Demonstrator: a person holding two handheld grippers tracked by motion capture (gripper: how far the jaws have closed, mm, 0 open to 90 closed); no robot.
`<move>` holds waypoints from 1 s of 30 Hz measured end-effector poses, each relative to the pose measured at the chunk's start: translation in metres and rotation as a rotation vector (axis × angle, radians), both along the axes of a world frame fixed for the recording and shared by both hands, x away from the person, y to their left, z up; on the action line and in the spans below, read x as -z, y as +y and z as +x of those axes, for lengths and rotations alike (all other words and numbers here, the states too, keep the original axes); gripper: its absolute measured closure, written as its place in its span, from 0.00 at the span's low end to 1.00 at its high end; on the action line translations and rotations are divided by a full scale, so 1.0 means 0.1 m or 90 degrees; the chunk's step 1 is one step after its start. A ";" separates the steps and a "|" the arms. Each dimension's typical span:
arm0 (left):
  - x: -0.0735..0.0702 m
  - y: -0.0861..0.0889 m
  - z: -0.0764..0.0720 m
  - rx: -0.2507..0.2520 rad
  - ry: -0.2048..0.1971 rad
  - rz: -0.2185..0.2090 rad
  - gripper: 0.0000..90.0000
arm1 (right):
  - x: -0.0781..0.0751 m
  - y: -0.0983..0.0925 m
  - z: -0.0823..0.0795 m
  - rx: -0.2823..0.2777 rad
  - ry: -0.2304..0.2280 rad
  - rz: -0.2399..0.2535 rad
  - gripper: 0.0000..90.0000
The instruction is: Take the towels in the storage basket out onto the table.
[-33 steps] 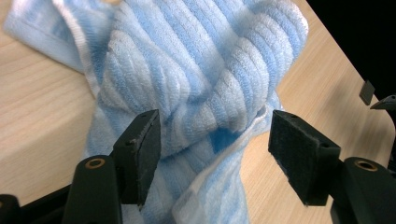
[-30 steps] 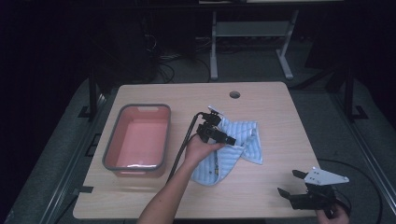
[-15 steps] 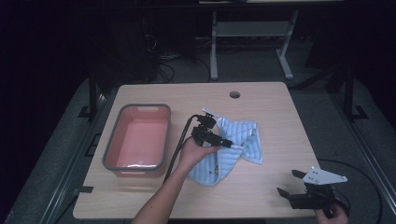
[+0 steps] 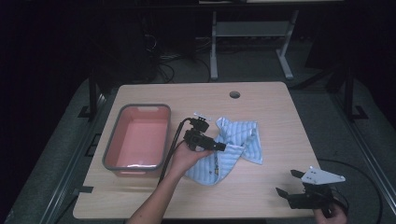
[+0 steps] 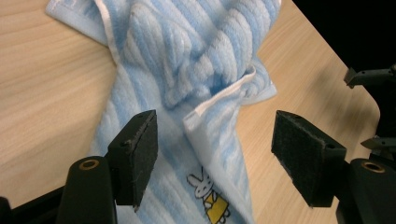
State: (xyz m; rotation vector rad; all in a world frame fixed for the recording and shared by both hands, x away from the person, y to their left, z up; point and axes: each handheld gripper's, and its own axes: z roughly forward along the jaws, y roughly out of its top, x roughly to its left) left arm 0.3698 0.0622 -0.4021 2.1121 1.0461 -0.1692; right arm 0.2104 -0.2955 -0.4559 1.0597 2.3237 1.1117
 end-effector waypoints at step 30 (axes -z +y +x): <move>0.15 0.32 -0.44 0.022 -0.016 -0.011 0.33 | 0.02 0.02 0.02 0.006 0.003 -0.013 0.15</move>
